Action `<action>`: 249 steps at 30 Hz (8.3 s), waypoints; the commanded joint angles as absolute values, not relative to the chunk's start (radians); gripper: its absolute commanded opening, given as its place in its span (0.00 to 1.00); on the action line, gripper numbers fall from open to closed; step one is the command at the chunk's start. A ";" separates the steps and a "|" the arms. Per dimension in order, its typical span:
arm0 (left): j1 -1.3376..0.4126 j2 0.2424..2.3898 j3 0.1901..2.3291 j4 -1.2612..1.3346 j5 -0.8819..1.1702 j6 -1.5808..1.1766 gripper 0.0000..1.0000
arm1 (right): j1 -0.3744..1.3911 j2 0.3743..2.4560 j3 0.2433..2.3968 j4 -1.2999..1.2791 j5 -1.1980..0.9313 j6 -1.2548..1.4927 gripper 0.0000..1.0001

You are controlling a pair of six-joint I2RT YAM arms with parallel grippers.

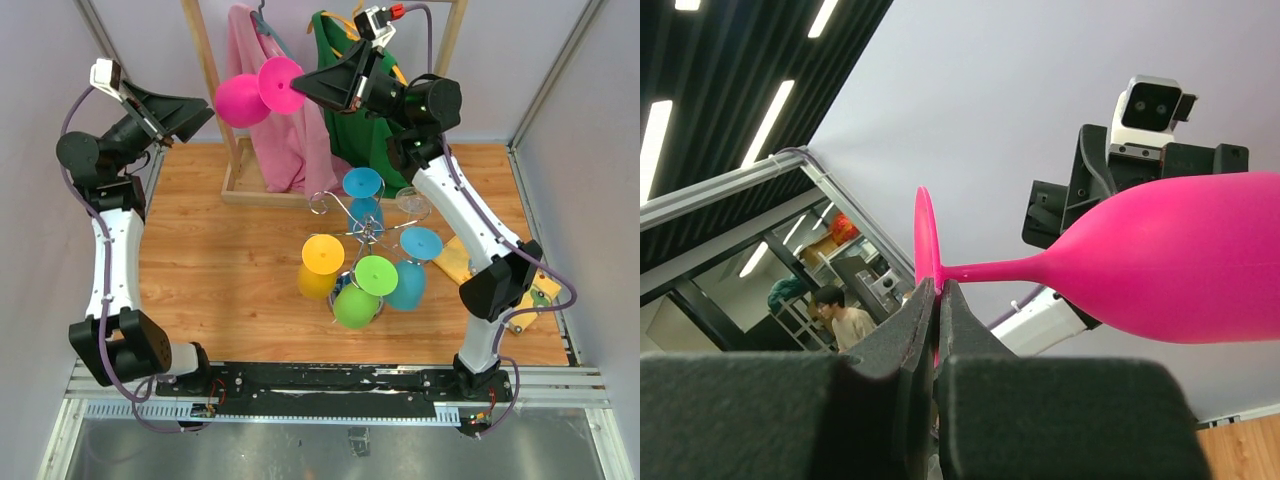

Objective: Take the wine glass off the wine glass rack
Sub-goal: Place the wine glass at the center of the board, then pick up the wine glass from the wine rack.

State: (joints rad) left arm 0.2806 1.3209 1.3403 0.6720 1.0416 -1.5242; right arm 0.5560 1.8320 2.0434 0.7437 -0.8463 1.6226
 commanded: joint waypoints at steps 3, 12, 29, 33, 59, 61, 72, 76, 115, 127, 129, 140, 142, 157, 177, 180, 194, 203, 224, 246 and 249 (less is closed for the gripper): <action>0.201 1.353 1.411 0.759 1.032 -1.545 0.93 | 0.560 1.876 2.063 0.902 -0.818 1.703 0.01; 0.179 1.365 1.476 0.759 1.034 -1.565 0.85 | 0.569 1.906 2.034 0.996 -0.787 1.765 0.01; 0.170 1.259 1.482 0.698 1.034 -1.586 0.00 | 0.570 2.022 2.069 1.251 -0.758 1.974 0.10; 0.173 1.265 1.540 0.657 1.045 -1.530 0.00 | 0.561 1.962 2.007 1.234 -0.797 1.915 0.32; 0.305 1.178 1.757 -0.952 0.665 -0.095 0.00 | 0.364 1.374 1.886 -0.229 -0.834 0.778 0.99; 0.306 1.176 1.717 -0.993 0.571 -0.059 0.00 | 0.352 1.359 1.891 -0.307 -0.807 0.728 0.98; 0.287 1.291 1.510 -1.081 0.179 0.045 0.00 | 0.319 1.312 1.897 -0.508 -0.699 0.596 0.99; 0.236 1.381 1.494 -1.123 0.079 0.070 0.00 | 0.318 1.289 1.869 -0.508 -0.682 0.595 0.99; 0.137 1.519 1.397 -0.862 0.072 0.029 0.35 | 0.315 1.207 1.803 -0.538 -0.630 0.570 0.98; 0.138 1.439 1.537 -0.951 0.125 0.030 0.70 | 0.239 1.234 1.781 -0.620 -0.635 0.645 0.99; 0.137 1.419 1.567 -0.956 0.149 0.028 0.75 | 0.198 1.237 1.757 -0.622 -0.657 0.672 0.99; 0.138 1.342 1.661 -0.955 0.494 -0.071 0.97 | -0.043 1.255 1.658 -0.696 -0.820 0.697 0.92; 0.138 1.345 1.659 -0.955 0.567 -0.102 0.97 | -0.062 1.257 1.650 -0.726 -0.850 0.687 0.90; 0.127 1.384 1.641 -0.954 0.661 -0.122 0.97 | -0.082 1.219 1.487 -0.741 -0.979 0.672 0.65; 0.125 1.371 1.591 -0.953 0.652 -0.114 0.96 | -0.094 1.205 1.444 -0.737 -1.044 0.660 0.34; 0.126 1.371 1.587 -0.953 0.650 -0.112 0.96 | -0.094 1.203 1.440 -0.738 -1.048 0.658 0.33; 0.125 1.371 1.580 -0.953 0.650 -0.107 0.96 | -0.094 1.210 1.430 -0.738 -1.064 0.648 0.29; 0.124 1.371 1.578 -0.953 0.653 -0.109 0.95 | -0.093 1.211 1.410 -0.739 -1.073 0.642 0.26; 0.124 1.373 1.574 -0.953 0.653 -0.111 0.95 | -0.155 1.216 1.449 -0.735 -1.107 0.675 0.01; 0.112 1.404 1.587 -0.951 0.660 -0.113 0.95 | -0.219 1.170 1.414 -0.666 -1.191 0.744 0.01; 0.111 1.408 1.586 -0.952 0.660 -0.112 0.95 | -0.217 1.160 1.399 -0.665 -1.196 0.744 0.01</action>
